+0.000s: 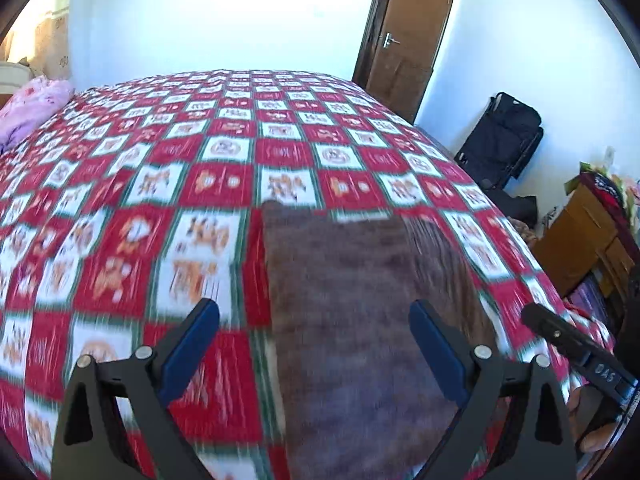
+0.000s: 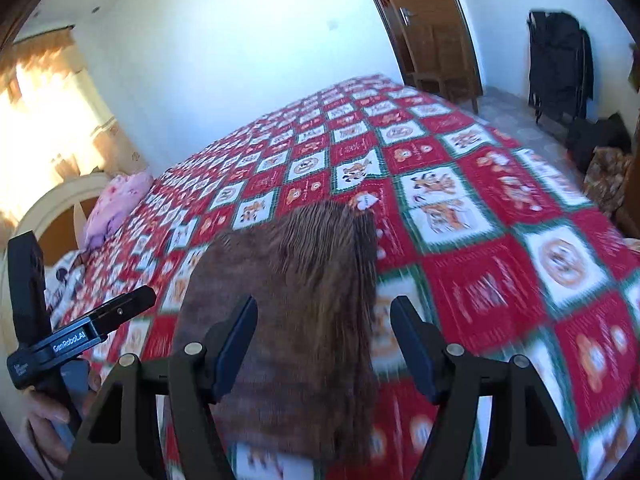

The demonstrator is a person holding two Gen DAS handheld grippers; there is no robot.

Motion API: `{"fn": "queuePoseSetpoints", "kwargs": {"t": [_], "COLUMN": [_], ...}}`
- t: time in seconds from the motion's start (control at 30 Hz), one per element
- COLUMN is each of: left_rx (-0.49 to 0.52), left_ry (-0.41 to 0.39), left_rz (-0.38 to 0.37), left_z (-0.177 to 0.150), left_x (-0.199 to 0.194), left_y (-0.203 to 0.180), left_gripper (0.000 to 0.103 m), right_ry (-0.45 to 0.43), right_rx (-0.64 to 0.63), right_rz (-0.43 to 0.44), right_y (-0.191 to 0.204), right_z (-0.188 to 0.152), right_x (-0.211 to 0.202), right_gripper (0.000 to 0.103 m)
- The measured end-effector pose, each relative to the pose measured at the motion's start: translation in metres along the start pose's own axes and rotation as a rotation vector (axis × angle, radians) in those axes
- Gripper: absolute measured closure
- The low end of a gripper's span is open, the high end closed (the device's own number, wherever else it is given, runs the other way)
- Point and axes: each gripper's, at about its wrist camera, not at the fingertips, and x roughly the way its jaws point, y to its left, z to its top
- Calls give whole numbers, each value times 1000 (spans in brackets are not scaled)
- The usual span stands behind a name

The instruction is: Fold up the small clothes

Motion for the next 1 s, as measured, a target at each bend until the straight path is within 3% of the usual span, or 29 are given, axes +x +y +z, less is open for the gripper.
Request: {"fn": "queuePoseSetpoints", "kwargs": {"t": [0.1, 0.23, 0.3, 0.43, 0.5, 0.57, 0.8, 0.87, 1.0], "left_rx": [-5, -88, -94, -62, -65, -67, -55, -47, 21], "left_ry": [1, 128, 93, 108, 106, 103, 100, 91, 57], "left_rz": [46, 74, 62, 84, 80, 78, 92, 93, 96], "left_z": [3, -22, -29, -29, -30, -29, -26, -27, -29], "left_x": [32, 86, 87, 89, 88, 88, 89, 88, 83], "left_y": [0, 16, 17, 12, 13, 13, 9, 8, -6], "left_gripper": [6, 5, 3, 0, 0, 0, 0, 3, 24], "right_ry": [1, 101, 62, 45, 48, 47, 51, 49, 53], "right_rx": [-4, -51, -50, 11, -2, -26, -40, -62, -52], "right_rz": [-72, -95, -75, -13, -25, -49, -1, -11, 0], "right_y": [-4, -9, -14, -26, -24, -20, -14, -11, -12], "right_z": [15, 3, -3, -3, -4, -4, -6, -6, -6], "right_x": [36, 92, 93, 88, 88, 88, 92, 91, 92], "right_gripper": [33, 32, 31, 31, 31, 35, 68, 69, 69]}}
